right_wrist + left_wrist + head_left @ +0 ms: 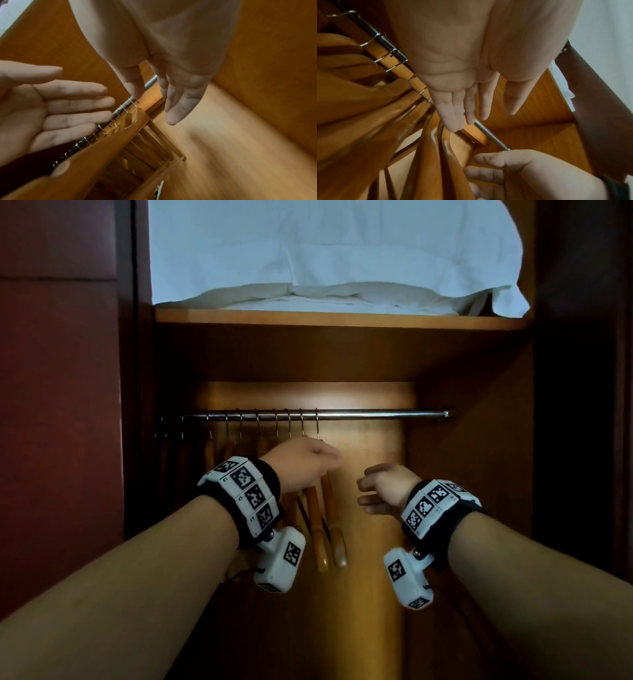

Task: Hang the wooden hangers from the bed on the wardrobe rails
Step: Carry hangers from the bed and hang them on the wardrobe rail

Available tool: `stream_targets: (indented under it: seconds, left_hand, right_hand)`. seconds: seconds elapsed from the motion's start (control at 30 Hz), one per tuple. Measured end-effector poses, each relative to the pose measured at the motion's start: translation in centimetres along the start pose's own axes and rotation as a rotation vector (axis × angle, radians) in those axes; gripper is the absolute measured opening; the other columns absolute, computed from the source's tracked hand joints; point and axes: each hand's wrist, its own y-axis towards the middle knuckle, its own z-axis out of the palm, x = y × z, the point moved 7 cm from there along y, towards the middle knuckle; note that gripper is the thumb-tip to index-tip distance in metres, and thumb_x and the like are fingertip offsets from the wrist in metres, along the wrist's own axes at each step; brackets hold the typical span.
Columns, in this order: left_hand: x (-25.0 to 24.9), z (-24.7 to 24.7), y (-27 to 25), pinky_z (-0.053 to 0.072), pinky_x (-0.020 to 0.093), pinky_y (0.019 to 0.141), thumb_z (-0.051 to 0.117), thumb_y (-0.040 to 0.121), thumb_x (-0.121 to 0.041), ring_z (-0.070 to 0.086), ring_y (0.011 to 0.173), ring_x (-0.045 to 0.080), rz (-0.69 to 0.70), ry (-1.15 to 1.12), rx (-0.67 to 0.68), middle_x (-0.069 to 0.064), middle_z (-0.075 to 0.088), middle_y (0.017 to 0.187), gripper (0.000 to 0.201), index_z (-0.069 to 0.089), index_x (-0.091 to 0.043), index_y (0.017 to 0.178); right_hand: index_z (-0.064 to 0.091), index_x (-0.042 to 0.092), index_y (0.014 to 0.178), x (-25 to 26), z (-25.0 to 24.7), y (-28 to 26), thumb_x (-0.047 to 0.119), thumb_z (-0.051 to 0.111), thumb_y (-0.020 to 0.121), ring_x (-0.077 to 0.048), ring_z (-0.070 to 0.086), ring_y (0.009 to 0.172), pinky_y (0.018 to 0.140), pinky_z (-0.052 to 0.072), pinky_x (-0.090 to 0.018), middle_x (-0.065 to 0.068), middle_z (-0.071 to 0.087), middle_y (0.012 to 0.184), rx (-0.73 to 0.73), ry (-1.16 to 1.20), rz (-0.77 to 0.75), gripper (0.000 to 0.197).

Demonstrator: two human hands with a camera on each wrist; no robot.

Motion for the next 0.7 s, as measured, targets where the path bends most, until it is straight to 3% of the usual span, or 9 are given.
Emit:
stream_targets:
  seconds: [0.07, 0.13, 0.23, 0.33, 0.4, 0.57, 0.7]
  left_hand:
    - [-0.2, 0.8, -1.0, 0.056, 0.035, 0.096, 0.063, 0.097, -0.033, 0.068, 0.106, 0.013, 0.018, -0.074, -0.015, 0.0, 0.07, 0.115, 0.024, 0.07, -0.026, 0.118]
    - [0.0, 2.0, -2.2, 0.058, 0.033, 0.093, 0.063, 0.097, -0.029, 0.07, 0.103, 0.014, 0.013, -0.15, -0.014, 0.002, 0.072, 0.114, 0.021, 0.071, -0.023, 0.116]
    - [0.2, 4.2, -3.9, 0.059, 0.033, 0.09, 0.063, 0.097, -0.027, 0.071, 0.103, 0.018, -0.004, -0.208, 0.009, 0.003, 0.073, 0.111, 0.02, 0.072, -0.019, 0.114]
    - [0.0, 6.1, -5.3, 0.06, 0.03, 0.088, 0.065, 0.096, -0.03, 0.071, 0.102, 0.011, -0.009, -0.244, 0.02, -0.005, 0.073, 0.111, 0.017, 0.073, -0.021, 0.109]
    - [-0.4, 7.6, -6.1, 0.06, 0.029, 0.087, 0.065, 0.097, -0.029, 0.072, 0.101, 0.011, -0.026, -0.282, 0.045, -0.004, 0.074, 0.11, 0.02, 0.071, -0.018, 0.112]
    - [-3.6, 11.8, -7.6, 0.059, 0.034, 0.089, 0.065, 0.097, -0.025, 0.074, 0.097, 0.019, -0.028, -0.403, 0.068, 0.005, 0.075, 0.109, 0.013, 0.071, -0.015, 0.102]
    - [-7.6, 16.1, -8.8, 0.061, 0.03, 0.08, 0.066, 0.095, -0.027, 0.076, 0.087, 0.015, 0.024, -0.453, 0.11, 0.002, 0.077, 0.098, 0.016, 0.074, -0.013, 0.1]
  right_hand:
    - [0.058, 0.014, 0.092, -0.5, -0.8, -1.6, 0.004, 0.06, 0.091, -0.029, 0.068, 0.09, 0.084, 0.058, -0.047, -0.015, 0.064, 0.114, -0.014, -0.031, 0.018, 0.01]
    - [0.056, 0.016, 0.086, -1.6, -1.6, -3.1, 0.005, 0.06, 0.092, -0.028, 0.068, 0.087, 0.075, 0.059, -0.042, -0.013, 0.064, 0.113, -0.033, -0.045, 0.044, 0.013]
    - [0.06, 0.01, 0.093, -3.6, -2.7, -5.3, 0.005, 0.06, 0.092, -0.029, 0.068, 0.085, 0.066, 0.058, -0.038, -0.012, 0.063, 0.11, -0.076, -0.042, 0.095, 0.005]
    - [0.06, 0.003, 0.116, -5.0, -3.7, -7.5, 0.006, 0.06, 0.092, -0.028, 0.068, 0.084, 0.064, 0.056, -0.036, -0.012, 0.063, 0.106, -0.115, -0.042, 0.117, 0.024]
    - [0.06, 0.003, 0.12, -5.5, -4.5, -9.2, 0.009, 0.059, 0.093, -0.026, 0.068, 0.078, 0.061, 0.055, -0.033, -0.01, 0.063, 0.103, -0.112, -0.05, 0.128, 0.028]
    - [0.06, 0.008, 0.112, -5.2, -7.3, -13.7, 0.014, 0.059, 0.093, -0.026, 0.07, 0.07, 0.059, 0.055, -0.031, -0.007, 0.067, 0.089, -0.109, -0.018, 0.102, 0.02]
    - [0.065, 0.009, 0.103, -4.6, -11.4, -18.5, 0.013, 0.062, 0.09, -0.028, 0.073, 0.075, 0.064, 0.056, -0.034, -0.011, 0.072, 0.091, -0.147, -0.018, 0.04, 0.014]
